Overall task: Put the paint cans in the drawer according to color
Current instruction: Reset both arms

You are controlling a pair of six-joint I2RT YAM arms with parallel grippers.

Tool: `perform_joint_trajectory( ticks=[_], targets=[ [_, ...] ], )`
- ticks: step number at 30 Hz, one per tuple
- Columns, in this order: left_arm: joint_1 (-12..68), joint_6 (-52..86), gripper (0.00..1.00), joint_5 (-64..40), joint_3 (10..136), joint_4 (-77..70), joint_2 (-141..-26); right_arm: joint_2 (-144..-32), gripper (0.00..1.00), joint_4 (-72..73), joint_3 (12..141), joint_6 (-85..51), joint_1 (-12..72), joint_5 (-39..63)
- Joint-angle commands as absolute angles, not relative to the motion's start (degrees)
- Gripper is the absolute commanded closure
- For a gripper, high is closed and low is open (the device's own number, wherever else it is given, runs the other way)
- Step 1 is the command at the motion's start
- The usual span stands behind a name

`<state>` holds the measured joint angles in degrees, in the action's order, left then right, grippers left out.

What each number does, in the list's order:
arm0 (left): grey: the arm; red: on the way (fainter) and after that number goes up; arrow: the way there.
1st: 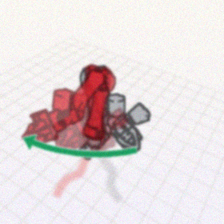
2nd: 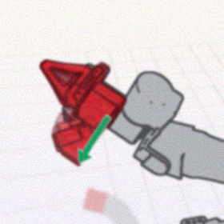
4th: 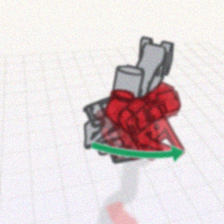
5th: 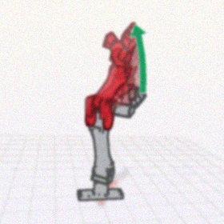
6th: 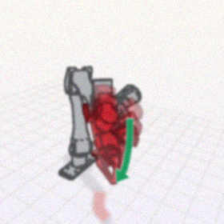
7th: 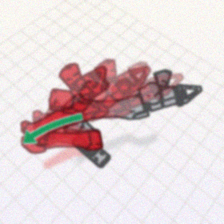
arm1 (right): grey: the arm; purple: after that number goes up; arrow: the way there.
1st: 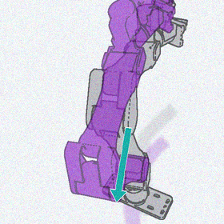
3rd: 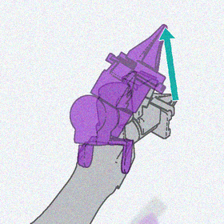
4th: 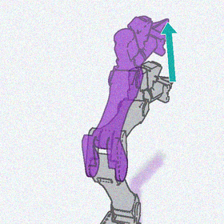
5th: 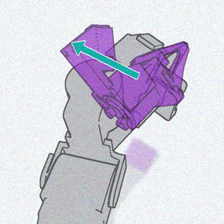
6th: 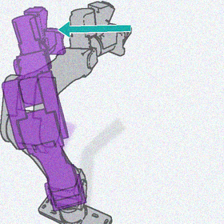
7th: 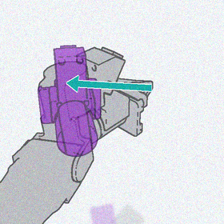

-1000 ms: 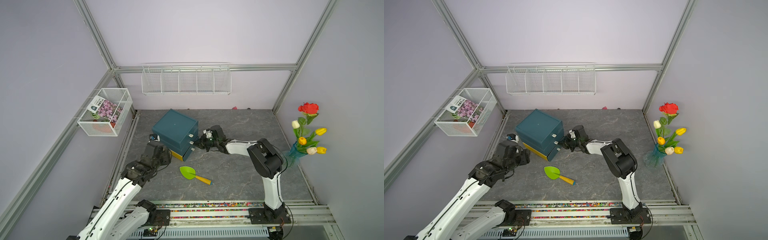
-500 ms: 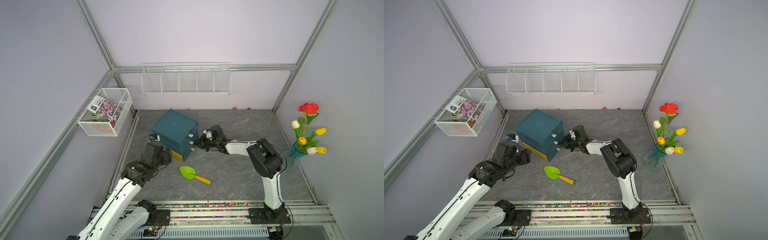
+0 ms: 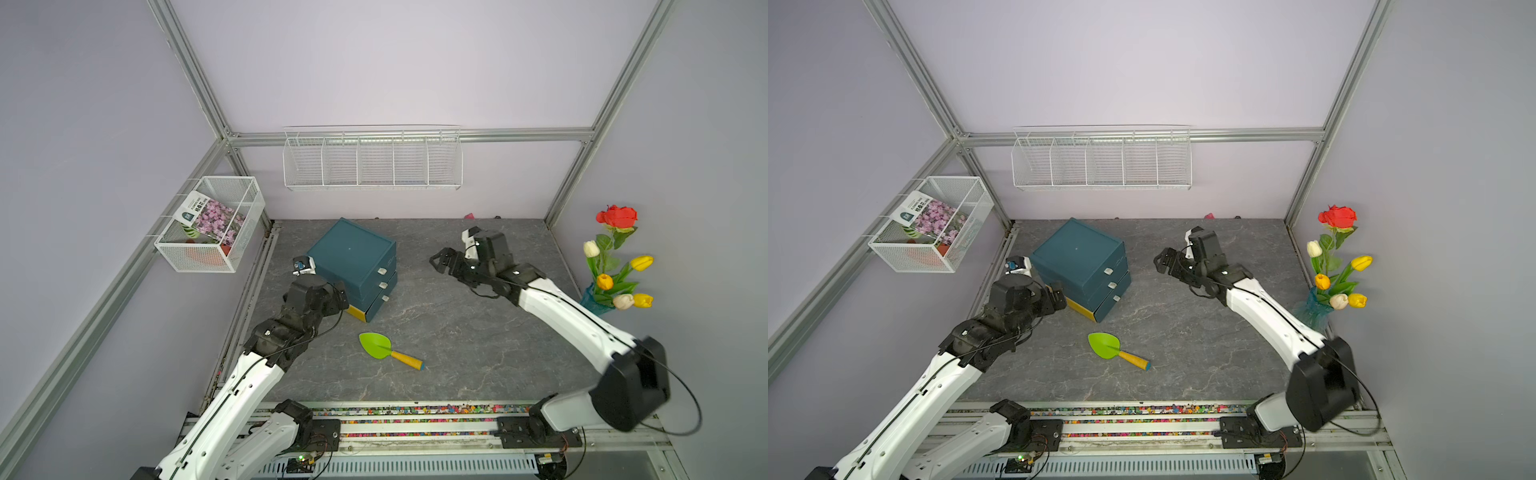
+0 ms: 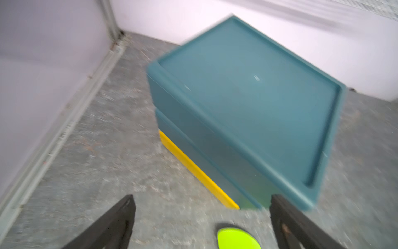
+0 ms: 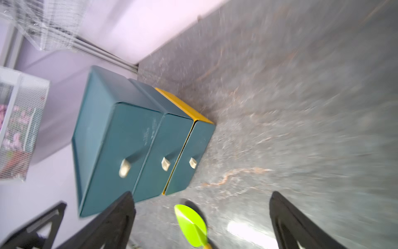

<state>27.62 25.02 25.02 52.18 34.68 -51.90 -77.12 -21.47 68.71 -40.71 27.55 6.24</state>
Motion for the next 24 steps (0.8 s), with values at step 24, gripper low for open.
perform_joint_trajectory(
  ticks=[24],
  targets=[
    [7.9, 0.0, 0.00, 20.4, 25.1, -42.1, -82.6, -56.9, 0.01, 22.3, 19.5, -5.4, 11.1, -31.5]
  ],
)
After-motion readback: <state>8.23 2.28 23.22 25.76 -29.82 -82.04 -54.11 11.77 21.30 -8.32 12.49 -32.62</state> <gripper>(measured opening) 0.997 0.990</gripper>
